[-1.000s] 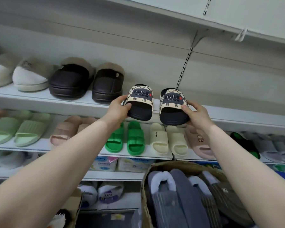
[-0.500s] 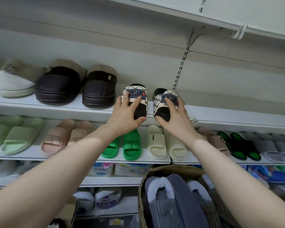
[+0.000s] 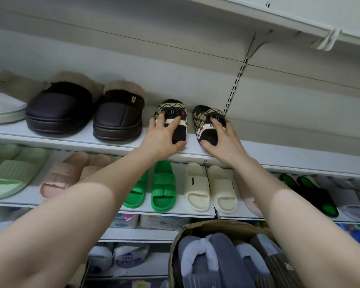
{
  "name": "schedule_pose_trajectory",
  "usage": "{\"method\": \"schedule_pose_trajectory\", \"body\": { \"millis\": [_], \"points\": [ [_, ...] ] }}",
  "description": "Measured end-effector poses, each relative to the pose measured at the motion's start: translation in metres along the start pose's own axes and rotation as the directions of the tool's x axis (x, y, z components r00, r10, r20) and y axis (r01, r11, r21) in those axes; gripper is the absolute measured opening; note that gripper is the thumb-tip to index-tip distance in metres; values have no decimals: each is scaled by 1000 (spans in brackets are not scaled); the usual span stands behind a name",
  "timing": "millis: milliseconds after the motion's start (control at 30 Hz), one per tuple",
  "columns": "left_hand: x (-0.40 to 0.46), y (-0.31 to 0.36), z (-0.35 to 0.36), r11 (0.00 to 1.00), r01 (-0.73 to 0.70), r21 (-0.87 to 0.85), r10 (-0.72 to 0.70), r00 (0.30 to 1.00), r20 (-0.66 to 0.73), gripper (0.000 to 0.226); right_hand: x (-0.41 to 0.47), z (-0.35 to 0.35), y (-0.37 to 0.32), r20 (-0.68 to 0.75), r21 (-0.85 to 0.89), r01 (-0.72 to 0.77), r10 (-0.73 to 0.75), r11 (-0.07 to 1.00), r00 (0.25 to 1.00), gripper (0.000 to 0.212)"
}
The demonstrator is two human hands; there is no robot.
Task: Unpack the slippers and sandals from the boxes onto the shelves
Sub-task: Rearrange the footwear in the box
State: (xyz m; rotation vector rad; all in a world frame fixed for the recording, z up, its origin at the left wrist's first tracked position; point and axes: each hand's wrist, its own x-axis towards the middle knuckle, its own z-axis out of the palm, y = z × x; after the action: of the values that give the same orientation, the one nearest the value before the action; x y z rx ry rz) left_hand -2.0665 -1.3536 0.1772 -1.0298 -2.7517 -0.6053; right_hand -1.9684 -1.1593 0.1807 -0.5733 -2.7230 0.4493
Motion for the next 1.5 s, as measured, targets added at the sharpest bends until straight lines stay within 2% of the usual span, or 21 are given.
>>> {"method": "schedule_pose_trajectory", "body": {
  "millis": [267,367,500,667,900,1067,1267,1400,1500],
  "points": [
    [-1,-2,-1,1000,-21,5,21,1000,7,81,-2,-8,-1,31,-127,44,-40,991,999,78],
    [-10,-6,-6,998,-67,18,68,997,-32,75,-12,-17,-9,2,-268,138,-142,954,990,70],
    [-34,-19,-15,968,-227,110,244,955,-168,61,-32,-23,-28,-33,-393,279,-317,876,948,60],
    [-78,-45,-42,932,-310,187,352,897,-268,45,-68,-25,-72,-3,-461,407,-460,788,888,63],
    [-162,-121,-86,920,-310,239,367,895,-255,49,-121,10,-157,32,-463,503,-553,730,832,56],
    [-243,-213,-104,933,-251,257,314,917,-245,43,-172,83,-223,108,-357,575,-579,736,808,56],
    [-355,-330,-100,974,-116,196,152,973,-176,37,-235,191,-309,171,-217,669,-647,711,743,49],
    [-430,-402,-74,990,37,133,-24,995,-99,37,-278,266,-352,292,-124,684,-633,718,717,50],
    [-484,-445,-41,981,188,53,-189,982,3,41,-310,319,-373,390,-58,681,-611,730,689,50]
  ]
}}
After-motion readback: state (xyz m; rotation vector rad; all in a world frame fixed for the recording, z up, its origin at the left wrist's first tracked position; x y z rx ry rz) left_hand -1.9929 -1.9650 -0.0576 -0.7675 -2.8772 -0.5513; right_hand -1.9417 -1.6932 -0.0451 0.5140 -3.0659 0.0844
